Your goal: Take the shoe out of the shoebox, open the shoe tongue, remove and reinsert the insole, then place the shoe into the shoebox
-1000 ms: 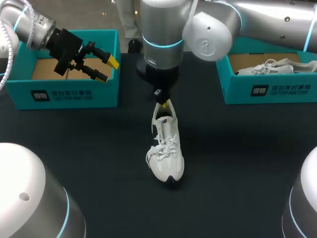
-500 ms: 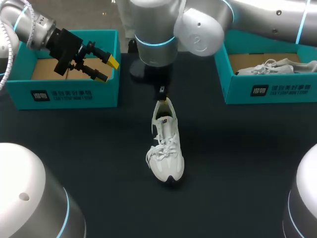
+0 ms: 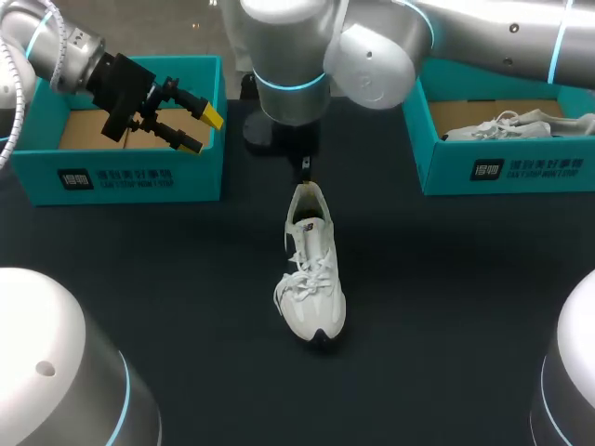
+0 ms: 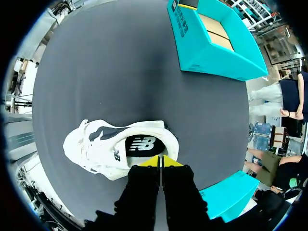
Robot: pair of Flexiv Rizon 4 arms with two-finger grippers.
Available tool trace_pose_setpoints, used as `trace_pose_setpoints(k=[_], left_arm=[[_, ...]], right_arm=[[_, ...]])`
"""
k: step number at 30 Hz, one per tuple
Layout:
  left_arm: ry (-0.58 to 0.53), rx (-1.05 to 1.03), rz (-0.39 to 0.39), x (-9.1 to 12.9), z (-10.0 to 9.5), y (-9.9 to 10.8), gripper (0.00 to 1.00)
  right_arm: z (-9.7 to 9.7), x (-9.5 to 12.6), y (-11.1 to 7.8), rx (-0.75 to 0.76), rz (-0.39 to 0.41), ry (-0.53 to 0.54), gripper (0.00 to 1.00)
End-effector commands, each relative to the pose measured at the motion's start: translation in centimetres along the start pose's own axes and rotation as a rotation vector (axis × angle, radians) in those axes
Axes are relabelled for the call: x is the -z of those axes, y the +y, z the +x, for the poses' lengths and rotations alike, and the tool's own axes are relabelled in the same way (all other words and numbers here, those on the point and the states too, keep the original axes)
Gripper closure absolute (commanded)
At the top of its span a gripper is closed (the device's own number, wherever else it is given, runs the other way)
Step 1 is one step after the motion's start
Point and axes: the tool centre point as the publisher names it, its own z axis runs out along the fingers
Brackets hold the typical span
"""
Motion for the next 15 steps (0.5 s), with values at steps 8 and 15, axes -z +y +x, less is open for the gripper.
trace_pose_setpoints(k=[8, 15], left_arm=[[0.003, -0.001, 0.0, 0.0, 0.0, 0.0, 0.0], [0.003, -0.001, 0.0, 0.0, 0.0, 0.0, 0.0]], right_arm=[[-2.5, -2.4, -0.6, 0.031, -0.002, 0.01, 0.31], [-2.6, -4.0, -0.1, 0.05, 0.004, 0.001, 0.35]])
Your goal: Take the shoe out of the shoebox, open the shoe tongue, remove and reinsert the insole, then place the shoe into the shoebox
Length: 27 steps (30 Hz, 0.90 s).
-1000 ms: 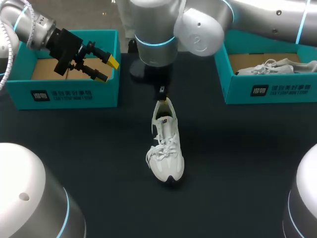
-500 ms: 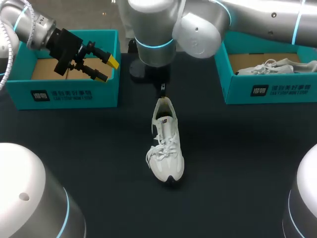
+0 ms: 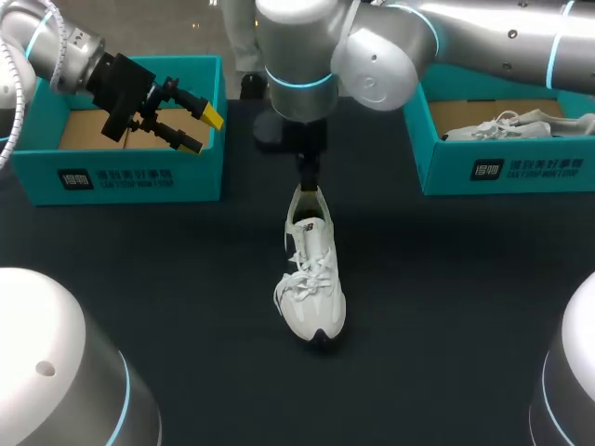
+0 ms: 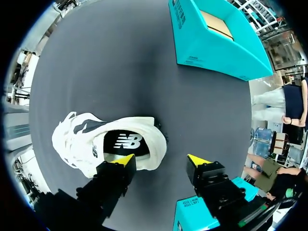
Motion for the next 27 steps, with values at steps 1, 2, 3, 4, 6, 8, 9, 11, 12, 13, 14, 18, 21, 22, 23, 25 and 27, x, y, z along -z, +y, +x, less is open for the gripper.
trace_pose_setpoints(k=[1, 2, 3, 4, 6, 8, 9, 11, 12, 13, 14, 18, 21, 22, 23, 25, 27], left_arm=[[0.003, -0.001, 0.0, 0.0, 0.0, 0.0, 0.0], [0.003, -0.001, 0.0, 0.0, 0.0, 0.0, 0.0], [0.003, -0.001, 0.0, 0.0, 0.0, 0.0, 0.0], [0.003, -0.001, 0.0, 0.0, 0.0, 0.0, 0.0], [0.003, -0.001, 0.0, 0.0, 0.0, 0.0, 0.0], [0.003, -0.001, 0.0, 0.0, 0.0, 0.0, 0.0], [0.003, -0.001, 0.0, 0.0, 0.0, 0.0, 0.0], [0.003, -0.001, 0.0, 0.0, 0.0, 0.0, 0.0], [0.003, -0.001, 0.0, 0.0, 0.0, 0.0, 0.0], [0.003, -0.001, 0.0, 0.0, 0.0, 0.0, 0.0], [0.003, -0.001, 0.0, 0.0, 0.0, 0.0, 0.0], [0.003, -0.001, 0.0, 0.0, 0.0, 0.0, 0.0], [0.003, -0.001, 0.0, 0.0, 0.0, 0.0, 0.0], [0.003, -0.001, 0.0, 0.0, 0.0, 0.0, 0.0], [0.003, -0.001, 0.0, 0.0, 0.0, 0.0, 0.0], [0.003, -0.001, 0.0, 0.0, 0.0, 0.0, 0.0], [0.003, -0.001, 0.0, 0.0, 0.0, 0.0, 0.0]], right_arm=[[-0.2, -1.8, 0.6, 0.01, 0.01, -0.013, 0.32], [-0.3, -2.1, 0.6, 0.011, 0.007, -0.019, 0.31], [-0.3, -2.3, 0.6, 0.01, 0.006, -0.025, 0.33], [-0.4, -2.6, 0.6, 0.01, 0.007, -0.025, 0.34], [-0.6, -3.3, 0.7, 0.014, 0.009, -0.025, 0.33], [-0.6, -4.0, 0.8, 0.02, 0.009, -0.019, 0.33], [-0.6, -4.5, 0.9, 0.022, 0.011, -0.02, 0.32], [-0.6, -5.1, 0.9, 0.029, 0.013, -0.015, 0.31], [-0.5, -5.6, 0.8, 0.035, 0.011, -0.012, 0.3], [-0.5, -5.8, 0.8, 0.037, 0.011, -0.007, 0.3], [-0.5, -6.1, 0.7, 0.038, 0.012, -0.006, 0.31], [-0.7, -6.9, 0.5, 0.039, 0.005, 0.004, 0.33], [-0.7, -7.4, 0.4, 0.038, 0.004, 0.019, 0.38], [-0.6, -7.5, 0.4, 0.037, 0.003, 0.02, 0.45], [-0.6, -7.5, 0.3, 0.036, 0.005, 0.021, 0.49], [-0.6, -7.5, 0.1, 0.035, 0.007, 0.023, 0.54], [-0.5, -7.4, 0.0, 0.034, 0.009, 0.024, 0.61]])
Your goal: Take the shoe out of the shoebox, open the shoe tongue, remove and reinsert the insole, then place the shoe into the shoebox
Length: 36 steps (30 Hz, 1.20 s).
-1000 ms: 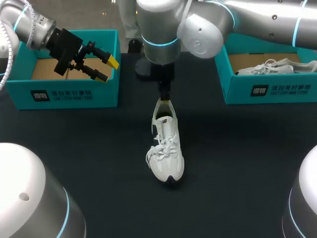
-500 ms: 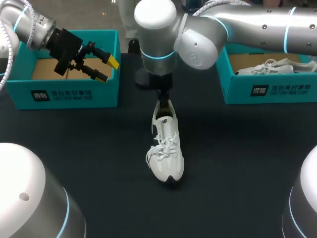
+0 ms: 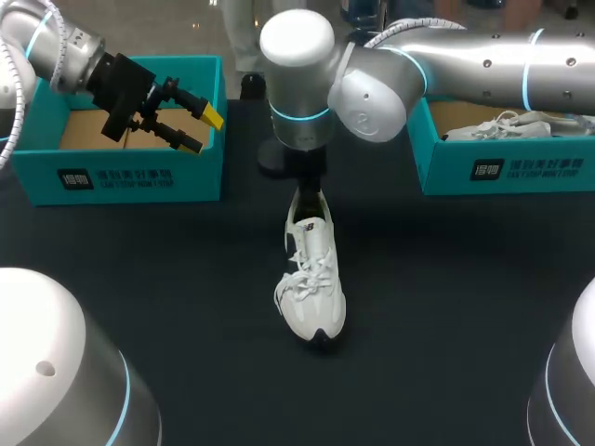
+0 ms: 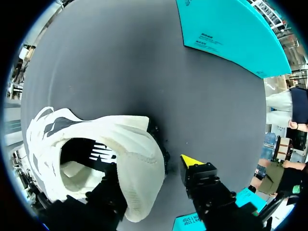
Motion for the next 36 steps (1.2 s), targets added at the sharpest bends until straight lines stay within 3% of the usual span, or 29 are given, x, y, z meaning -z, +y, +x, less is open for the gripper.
trace_pose_setpoints(k=[1, 2, 3, 11, 17, 36], left_arm=[[0.003, -0.001, 0.0, 0.0, 0.0, 0.0, 0.0], [0.003, -0.001, 0.0, 0.0, 0.0, 0.0, 0.0], [0.003, -0.001, 0.0, 0.0, 0.0, 0.0, 0.0], [0.003, -0.001, 0.0, 0.0, 0.0, 0.0, 0.0], [0.003, -0.001, 0.0, 0.0, 0.0, 0.0, 0.0], [0.003, -0.001, 0.0, 0.0, 0.0, 0.0, 0.0]], right_arm=[[0.0, 0.1, -0.1, 0.0, 0.004, 0.002, 0.71], [0.0, 0.1, -0.1, 0.001, 0.005, 0.003, 0.82], [0.1, 0.0, -0.1, 0.002, 0.006, 0.005, 1.0], [0.8, -0.1, 0.1, -0.007, 0.01, 0.015, 1.0], [0.8, 1.9, 0.1, -0.008, 0.018, -0.003, 1.0], [-0.8, 15.6, -1.8, 0.005, 0.026, 0.005, 1.0]])
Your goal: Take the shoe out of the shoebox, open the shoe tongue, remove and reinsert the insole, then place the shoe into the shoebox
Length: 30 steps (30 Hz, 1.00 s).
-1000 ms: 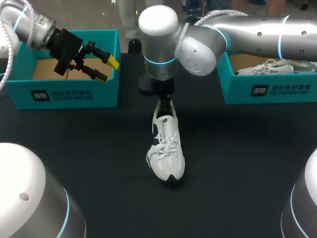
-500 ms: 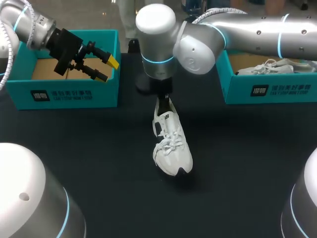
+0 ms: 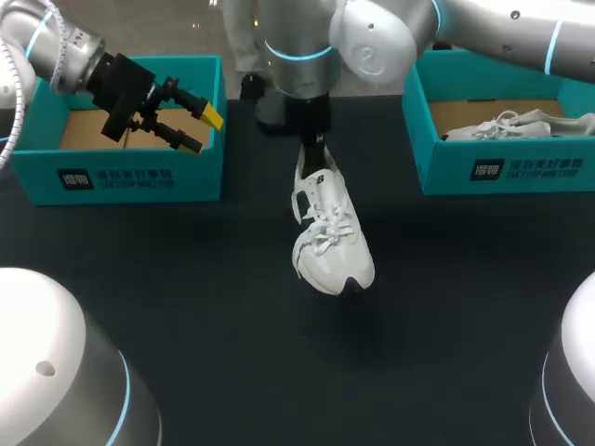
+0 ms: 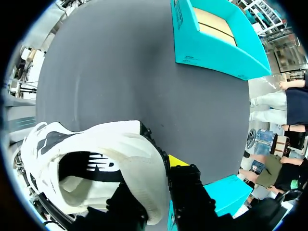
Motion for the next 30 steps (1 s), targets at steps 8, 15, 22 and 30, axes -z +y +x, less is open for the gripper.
trace_pose_setpoints(k=[8, 15, 22, 30], left_arm=[[0.003, -0.001, 0.0, 0.0, 0.0, 0.0, 0.0], [0.003, -0.001, 0.0, 0.0, 0.0, 0.0, 0.0], [0.003, -0.001, 0.0, 0.0, 0.0, 0.0, 0.0], [0.003, -0.001, 0.0, 0.0, 0.0, 0.0, 0.0]], right_arm=[[-0.5, 8.3, -1.1, -0.003, -0.011, -0.06, 1.0], [-1.0, 9.1, -0.8, -0.003, -0.023, -0.105, 1.0], [-1.0, 9.1, -0.8, -0.003, -0.023, -0.105, 1.0], [-1.0, 9.1, -0.8, -0.003, -0.023, -0.105, 1.0]])
